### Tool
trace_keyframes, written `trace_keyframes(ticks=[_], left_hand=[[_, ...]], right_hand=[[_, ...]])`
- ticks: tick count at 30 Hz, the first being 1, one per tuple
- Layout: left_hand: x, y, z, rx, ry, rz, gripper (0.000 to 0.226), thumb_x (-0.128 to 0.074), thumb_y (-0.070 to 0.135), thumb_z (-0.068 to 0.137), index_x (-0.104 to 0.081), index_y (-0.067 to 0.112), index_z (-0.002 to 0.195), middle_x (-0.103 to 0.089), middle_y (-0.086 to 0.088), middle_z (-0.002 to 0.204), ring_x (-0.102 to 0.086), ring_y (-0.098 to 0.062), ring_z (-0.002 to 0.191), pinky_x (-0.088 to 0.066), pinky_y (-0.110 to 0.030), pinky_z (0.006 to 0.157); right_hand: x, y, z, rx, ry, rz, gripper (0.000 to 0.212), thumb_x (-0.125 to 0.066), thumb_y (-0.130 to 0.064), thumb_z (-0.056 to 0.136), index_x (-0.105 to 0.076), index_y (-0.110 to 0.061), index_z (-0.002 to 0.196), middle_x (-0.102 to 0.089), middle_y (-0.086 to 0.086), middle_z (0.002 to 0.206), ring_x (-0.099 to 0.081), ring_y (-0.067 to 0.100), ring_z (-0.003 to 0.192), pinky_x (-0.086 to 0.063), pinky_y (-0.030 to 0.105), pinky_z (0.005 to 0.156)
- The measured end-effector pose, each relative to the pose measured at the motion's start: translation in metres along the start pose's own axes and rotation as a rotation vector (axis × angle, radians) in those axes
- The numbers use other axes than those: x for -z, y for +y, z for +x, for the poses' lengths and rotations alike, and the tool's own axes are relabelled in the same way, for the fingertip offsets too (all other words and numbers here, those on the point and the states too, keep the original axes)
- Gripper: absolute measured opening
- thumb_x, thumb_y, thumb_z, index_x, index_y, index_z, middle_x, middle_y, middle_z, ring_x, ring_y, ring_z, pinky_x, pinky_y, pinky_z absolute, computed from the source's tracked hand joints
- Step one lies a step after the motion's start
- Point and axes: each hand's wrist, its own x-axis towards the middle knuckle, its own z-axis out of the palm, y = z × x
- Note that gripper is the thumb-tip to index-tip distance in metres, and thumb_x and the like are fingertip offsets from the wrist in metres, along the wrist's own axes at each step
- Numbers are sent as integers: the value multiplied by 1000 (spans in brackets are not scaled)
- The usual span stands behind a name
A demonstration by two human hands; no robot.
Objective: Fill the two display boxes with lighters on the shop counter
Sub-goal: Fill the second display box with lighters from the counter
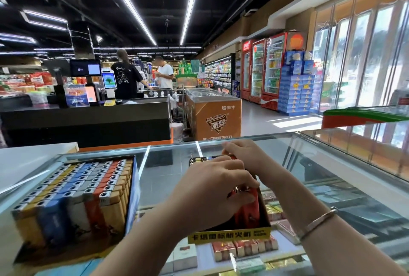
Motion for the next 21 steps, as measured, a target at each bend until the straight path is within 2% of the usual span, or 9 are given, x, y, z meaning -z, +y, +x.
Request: trace_keyframes(ticks=[3,9,12,17,19,21], left_hand=[[2,-3,-1,27,-25,-48,23,-60,35,78,-71,31,98,-63,19,85,-41,9,81,-49,-24,65],[4,-5,-1,3,-29,-27,24,-62,35,77,-71,31,98,-44,28,80,-35,8,80,-43,-19,62],[3,-5,-1,2,-10,14,24,-62,36,76,-72,31,97,-56,22,80,-35,7,79,-45,-22,60],[5,-3,-1,-33,-44,110,23,-59,34,79,-72,28,97,-65,12,83,-53,-6,84,-43,-21,59],[7,-4,-2,-45,-57,117,22,-60,33,79,-72,29,96,-64,13,84,-49,-4,83,-35,-13,58],[7,-2,-2,-74,-75,131,20,-61,32,78,-72,29,95,-62,12,83,-40,-1,79,-27,-9,57]], right_hand=[[1,1,0,-3,-5,2,38,-48,-34,94,-65,-10,70,-60,-1,64,-53,9,60,-44,26,64],[1,0,-1,-2,-14,4,39,-47,-34,95,-63,-15,65,-60,-2,62,-54,9,60,-44,26,63],[1,1,-1,1,-19,12,40,-47,-34,95,-58,-19,59,-56,-6,56,-51,7,55,-42,25,61],[1,2,-1,2,-15,19,41,-48,-35,94,-58,-20,58,-56,-7,54,-50,5,51,-41,24,58],[1,2,-1,-3,-18,19,41,-48,-36,94,-59,-20,58,-57,-8,53,-51,3,50,-42,24,58],[0,1,-1,-8,-18,10,40,-48,-36,94,-64,-16,64,-60,-4,60,-54,7,57,-45,29,62]])
